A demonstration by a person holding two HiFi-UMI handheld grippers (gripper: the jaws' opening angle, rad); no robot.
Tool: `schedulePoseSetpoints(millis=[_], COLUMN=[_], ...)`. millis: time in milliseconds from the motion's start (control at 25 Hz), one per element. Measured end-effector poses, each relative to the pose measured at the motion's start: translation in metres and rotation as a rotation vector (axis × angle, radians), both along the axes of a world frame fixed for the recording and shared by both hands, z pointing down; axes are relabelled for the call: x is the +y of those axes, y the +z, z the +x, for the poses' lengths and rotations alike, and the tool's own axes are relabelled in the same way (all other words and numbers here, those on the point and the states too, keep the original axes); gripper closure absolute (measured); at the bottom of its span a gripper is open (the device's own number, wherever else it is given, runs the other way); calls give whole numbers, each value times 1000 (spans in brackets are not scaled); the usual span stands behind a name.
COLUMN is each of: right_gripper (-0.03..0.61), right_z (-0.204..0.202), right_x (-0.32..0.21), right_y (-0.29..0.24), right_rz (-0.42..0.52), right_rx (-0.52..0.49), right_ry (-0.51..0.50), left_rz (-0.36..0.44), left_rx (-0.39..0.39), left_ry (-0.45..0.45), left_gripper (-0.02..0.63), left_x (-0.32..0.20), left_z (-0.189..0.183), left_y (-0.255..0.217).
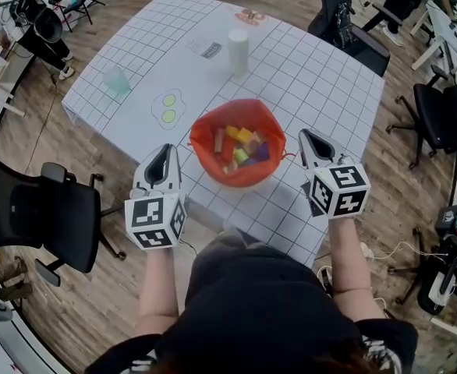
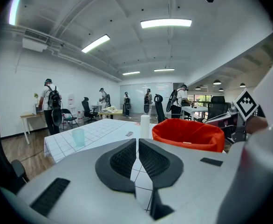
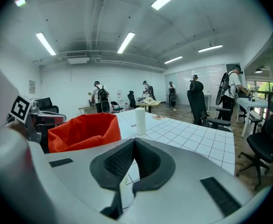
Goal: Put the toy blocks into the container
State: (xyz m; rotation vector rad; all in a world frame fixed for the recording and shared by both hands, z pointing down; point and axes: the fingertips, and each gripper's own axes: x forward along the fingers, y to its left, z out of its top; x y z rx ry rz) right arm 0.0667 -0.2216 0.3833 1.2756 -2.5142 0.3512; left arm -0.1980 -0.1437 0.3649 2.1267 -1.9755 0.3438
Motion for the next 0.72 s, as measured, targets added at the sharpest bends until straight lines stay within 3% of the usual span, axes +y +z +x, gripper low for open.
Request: schedulePoseSetpoints(millis=[720], right_gripper=[563], right_z=[5], right_x=[1], right_y=[6], right_rz=[-29], right_rx=[-14], right_ry=[15], left_rz=[2], left_rx=[5], left_ry=[1], left_gripper=[575], left_x=[-3], left_z=[1], left_y=[-1])
